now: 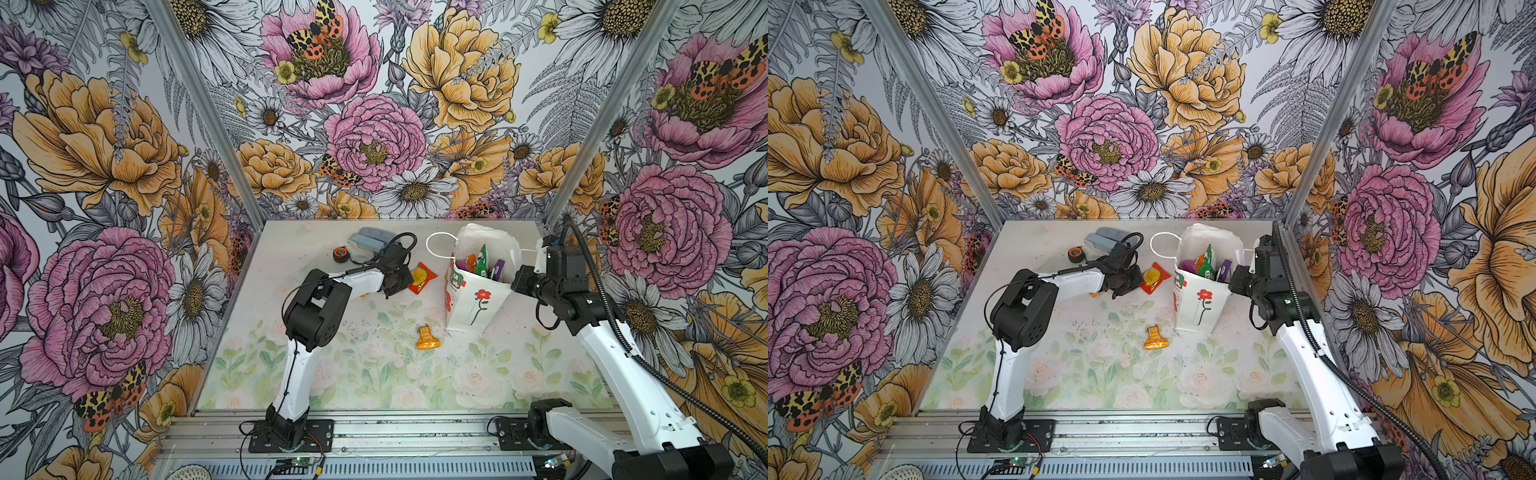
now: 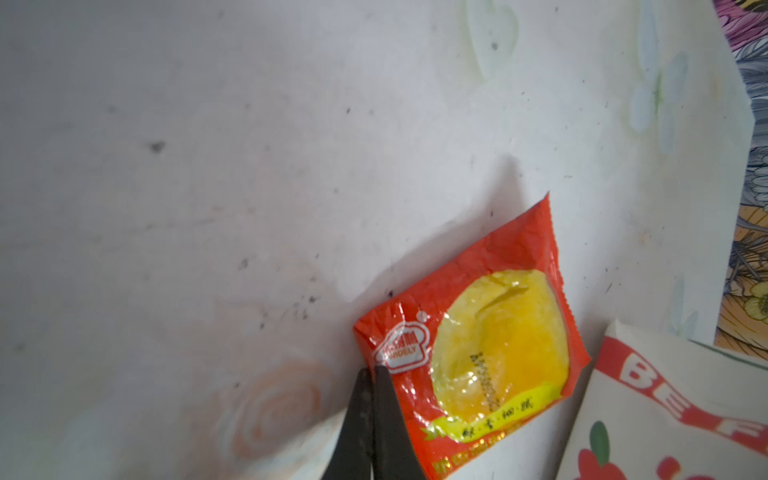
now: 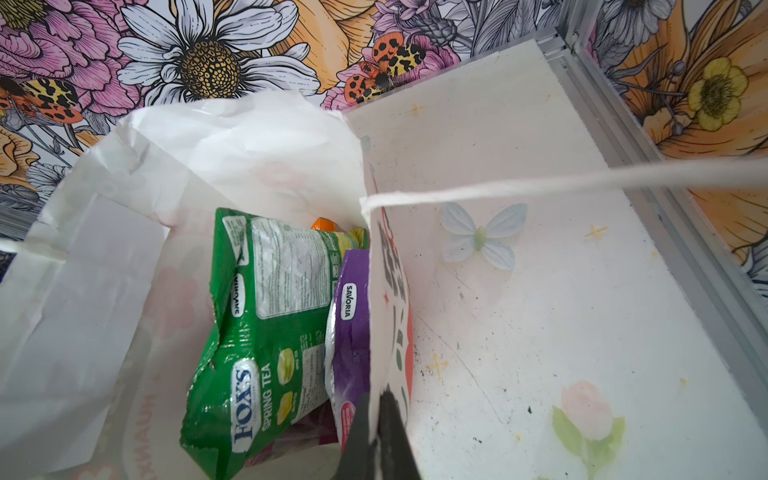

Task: Place the snacks into the paper bag
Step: 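Lower the left gripper and close it on the red packet's corner, then lift the red packet with the left gripper toward the paper bag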

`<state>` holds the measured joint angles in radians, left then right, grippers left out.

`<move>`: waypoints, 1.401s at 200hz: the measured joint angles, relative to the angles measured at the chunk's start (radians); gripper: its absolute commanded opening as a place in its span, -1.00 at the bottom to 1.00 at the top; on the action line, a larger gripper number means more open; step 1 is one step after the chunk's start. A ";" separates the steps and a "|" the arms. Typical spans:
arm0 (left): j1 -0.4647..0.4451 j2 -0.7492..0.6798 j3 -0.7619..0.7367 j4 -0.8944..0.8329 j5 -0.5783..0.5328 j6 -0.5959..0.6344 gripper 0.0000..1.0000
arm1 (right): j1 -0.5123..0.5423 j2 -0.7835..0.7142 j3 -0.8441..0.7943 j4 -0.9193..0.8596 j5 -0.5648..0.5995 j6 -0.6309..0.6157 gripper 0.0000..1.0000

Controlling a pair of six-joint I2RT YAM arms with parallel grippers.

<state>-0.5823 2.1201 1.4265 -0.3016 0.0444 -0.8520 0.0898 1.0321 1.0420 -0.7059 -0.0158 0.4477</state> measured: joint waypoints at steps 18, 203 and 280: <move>-0.016 -0.083 -0.089 0.003 -0.012 0.018 -1.00 | 0.000 0.000 0.000 0.000 0.000 0.000 -1.00; -0.141 -0.683 -0.450 0.058 -0.064 0.161 -1.00 | 0.000 0.000 -0.001 0.001 -0.004 0.015 -1.00; -0.301 -0.860 -0.537 0.127 -0.225 0.261 -1.00 | 0.000 0.001 -0.001 0.002 -0.004 0.022 -1.00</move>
<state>-0.8837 1.2598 0.8894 -0.1745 -0.1806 -0.5915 0.0898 1.0328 1.0412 -0.7044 -0.0200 0.4698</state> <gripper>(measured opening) 0.045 0.047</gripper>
